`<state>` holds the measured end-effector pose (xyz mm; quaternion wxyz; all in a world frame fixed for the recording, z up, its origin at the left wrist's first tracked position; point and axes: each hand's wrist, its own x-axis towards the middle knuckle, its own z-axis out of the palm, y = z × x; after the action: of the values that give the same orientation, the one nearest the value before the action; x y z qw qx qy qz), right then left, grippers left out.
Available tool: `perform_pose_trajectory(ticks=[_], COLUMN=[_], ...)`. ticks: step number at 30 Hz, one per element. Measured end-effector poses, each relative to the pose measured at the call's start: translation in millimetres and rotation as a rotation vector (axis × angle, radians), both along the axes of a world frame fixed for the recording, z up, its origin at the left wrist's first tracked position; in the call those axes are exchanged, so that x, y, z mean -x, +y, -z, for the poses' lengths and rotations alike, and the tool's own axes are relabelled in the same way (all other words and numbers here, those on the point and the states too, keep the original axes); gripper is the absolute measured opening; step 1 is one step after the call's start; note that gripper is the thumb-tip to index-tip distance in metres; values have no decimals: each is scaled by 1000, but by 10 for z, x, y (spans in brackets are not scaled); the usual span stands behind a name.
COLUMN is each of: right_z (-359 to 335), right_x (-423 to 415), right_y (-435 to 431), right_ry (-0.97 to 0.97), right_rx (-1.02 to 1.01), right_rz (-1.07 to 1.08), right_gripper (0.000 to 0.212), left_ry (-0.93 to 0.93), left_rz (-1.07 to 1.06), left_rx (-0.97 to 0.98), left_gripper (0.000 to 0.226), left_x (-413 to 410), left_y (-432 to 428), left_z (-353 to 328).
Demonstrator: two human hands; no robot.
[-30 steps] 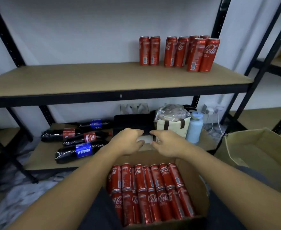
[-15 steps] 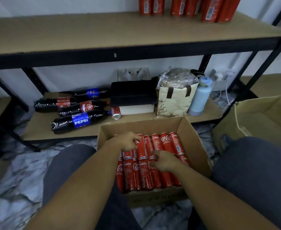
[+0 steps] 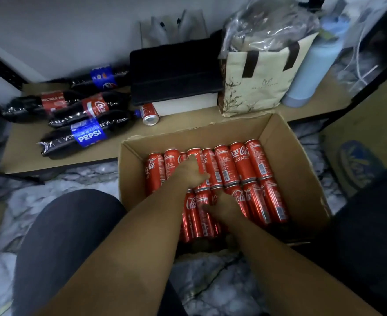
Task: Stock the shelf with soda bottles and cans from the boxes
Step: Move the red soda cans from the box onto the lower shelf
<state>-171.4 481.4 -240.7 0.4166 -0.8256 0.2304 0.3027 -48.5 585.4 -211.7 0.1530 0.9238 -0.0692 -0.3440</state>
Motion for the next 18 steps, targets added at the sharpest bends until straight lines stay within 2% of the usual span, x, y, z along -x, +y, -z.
perform_pose_trajectory(ticks=[5, 7, 9, 12, 18], right_z=[257, 286, 289, 281, 100], right_x=[-73, -78, -77, -70, -5], right_y=[61, 113, 152, 162, 121], right_ry=[21, 34, 34, 5, -49], right_rx=[86, 142, 190, 168, -49], right_rz=[-70, -140, -163, -93, 109], right_gripper=[78, 91, 95, 90, 75], left_ry=[-60, -80, -98, -110, -200], left_rz=[-170, -182, -199, -255, -381], left_rx=[-13, -37, -24, 71, 308], left_gripper=[114, 118, 118, 117, 105], left_x=[-94, -83, -78, -73, 49], left_y=[-206, -220, -219, -196, -2], left_z=[320, 401, 432, 402, 67])
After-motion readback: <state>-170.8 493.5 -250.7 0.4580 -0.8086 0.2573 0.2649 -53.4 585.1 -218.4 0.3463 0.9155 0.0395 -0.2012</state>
